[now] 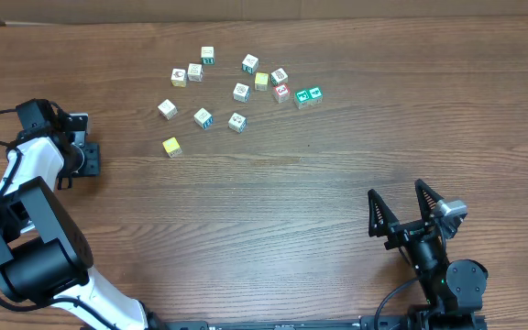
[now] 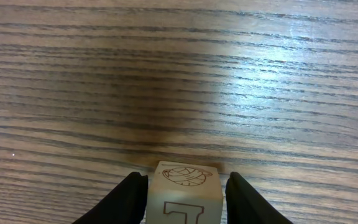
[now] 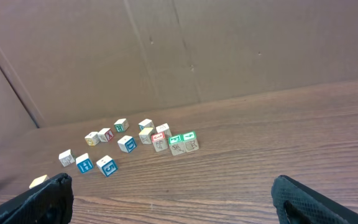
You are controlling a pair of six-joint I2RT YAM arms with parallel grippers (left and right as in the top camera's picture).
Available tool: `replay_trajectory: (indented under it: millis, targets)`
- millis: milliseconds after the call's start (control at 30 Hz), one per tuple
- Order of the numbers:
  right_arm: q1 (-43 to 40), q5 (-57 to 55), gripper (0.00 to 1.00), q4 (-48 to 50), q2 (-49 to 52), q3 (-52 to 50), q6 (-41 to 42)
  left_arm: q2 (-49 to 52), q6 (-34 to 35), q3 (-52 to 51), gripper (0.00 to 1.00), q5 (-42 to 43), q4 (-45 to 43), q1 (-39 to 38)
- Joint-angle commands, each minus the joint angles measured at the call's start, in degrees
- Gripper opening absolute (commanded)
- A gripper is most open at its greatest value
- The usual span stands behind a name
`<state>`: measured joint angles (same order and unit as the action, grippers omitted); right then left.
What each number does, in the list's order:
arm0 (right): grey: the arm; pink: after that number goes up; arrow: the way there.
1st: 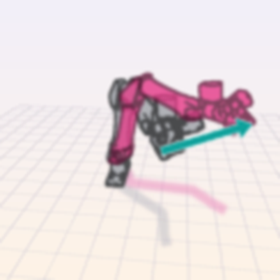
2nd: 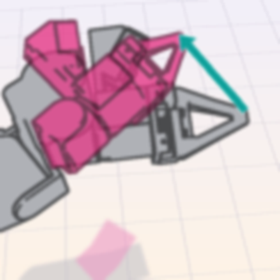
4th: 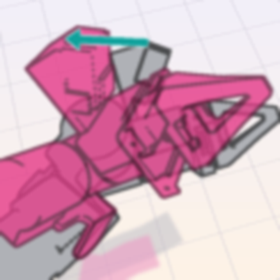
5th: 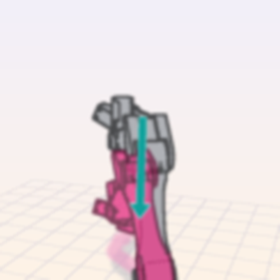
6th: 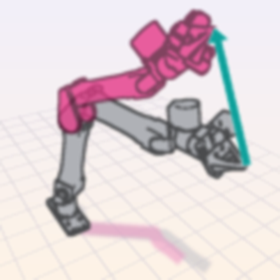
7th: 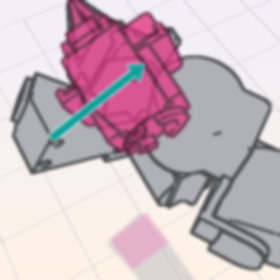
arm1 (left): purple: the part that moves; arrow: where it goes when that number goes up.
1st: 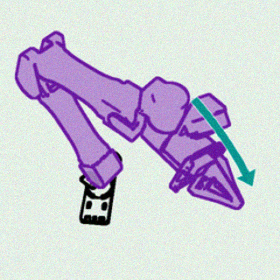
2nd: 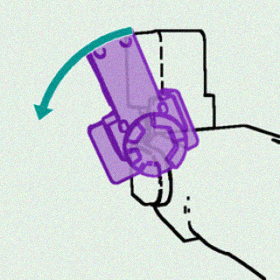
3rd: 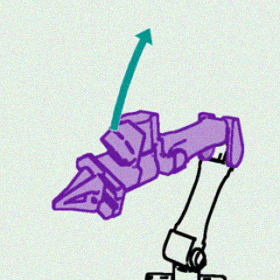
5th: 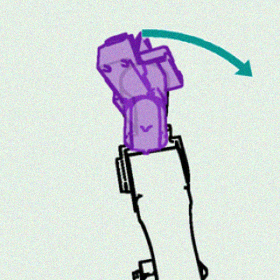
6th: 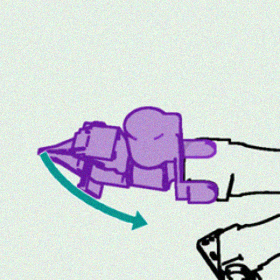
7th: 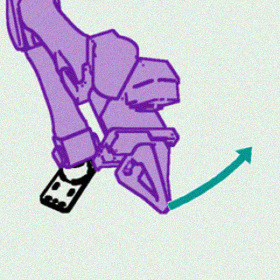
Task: Form a horizontal line
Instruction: 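Carry the white 'T' block left and lower it onto the table, then open the left gripper, release the 'T' block, and raise away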
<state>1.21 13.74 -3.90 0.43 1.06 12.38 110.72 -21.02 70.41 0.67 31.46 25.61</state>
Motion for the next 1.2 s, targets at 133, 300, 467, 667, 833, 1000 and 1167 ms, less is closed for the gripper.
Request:
replay_trajectory:
  millis: [133, 300, 467, 667, 833, 1000, 1167]
  targets:
    - [0.2, 0.3, 1.0, 0.3, -0.2, -0.6, -0.2, -1.2, 1.0, 4.9, 0.42, 0.9, 4.5, 0.2]
    - [0.2, 0.3, 1.0, 0.3, -0.2, -0.6, -0.2, -5.1, 1.8, 17.2, 0.41, 1.7, 12.9, -0.9]
    - [0.2, 0.3, 1.0, 0.3, -0.2, -0.6, -0.2, -9.0, 1.2, 26.6, 0.5, 2.2, 17.0, -4.8]
    - [0.2, 0.3, 1.0, 0.3, -0.2, -0.6, -0.2, -10.5, -0.2, 28.8, 0.66, -1.2, 18.5, -11.8]
    - [0.2, 0.3, 1.0, 0.3, -0.2, -0.6, -0.2, -10.3, -0.2, 28.7, 0.74, -2.4, 19.7, -17.4]
    - [0.2, 0.3, 1.0, 0.3, -0.2, -0.6, -0.2, -10.2, 5.9, 28.7, 0.82, -9.1, 21.6, -18.8]
    - [0.2, 0.3, 1.0, 0.3, -0.2, -0.6, -0.2, -9.8, 14.3, 27.5, 0.78, -6.3, 27.5, -14.2]
